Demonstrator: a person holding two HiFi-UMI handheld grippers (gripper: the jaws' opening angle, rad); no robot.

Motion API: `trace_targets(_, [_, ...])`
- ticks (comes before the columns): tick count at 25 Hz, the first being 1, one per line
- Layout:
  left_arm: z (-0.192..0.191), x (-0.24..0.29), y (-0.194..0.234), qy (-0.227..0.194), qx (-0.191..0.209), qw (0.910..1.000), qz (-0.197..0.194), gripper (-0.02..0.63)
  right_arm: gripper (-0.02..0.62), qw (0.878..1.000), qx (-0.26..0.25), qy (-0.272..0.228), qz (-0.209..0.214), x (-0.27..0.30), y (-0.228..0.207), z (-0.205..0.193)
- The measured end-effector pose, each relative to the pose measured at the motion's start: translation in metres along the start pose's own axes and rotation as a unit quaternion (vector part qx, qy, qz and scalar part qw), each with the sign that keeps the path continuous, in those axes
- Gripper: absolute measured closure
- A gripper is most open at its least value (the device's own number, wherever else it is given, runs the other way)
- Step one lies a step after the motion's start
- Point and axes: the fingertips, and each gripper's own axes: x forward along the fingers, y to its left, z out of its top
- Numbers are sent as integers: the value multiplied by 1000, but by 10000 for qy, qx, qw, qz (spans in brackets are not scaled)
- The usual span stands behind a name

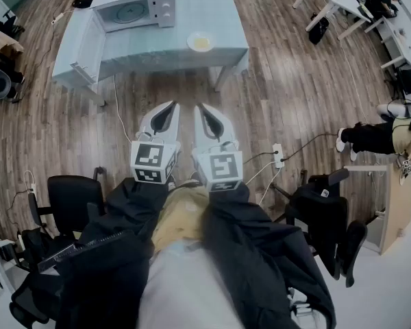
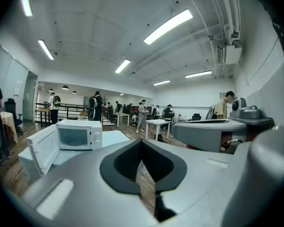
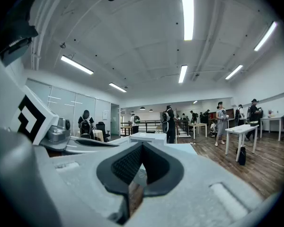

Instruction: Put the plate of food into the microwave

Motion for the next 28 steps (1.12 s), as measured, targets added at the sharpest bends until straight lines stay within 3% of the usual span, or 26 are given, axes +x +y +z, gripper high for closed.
trace_targets(28, [-45,19,-37,529,-181,9983,157,609,600,9978,270,320,521,-20,-22,-40])
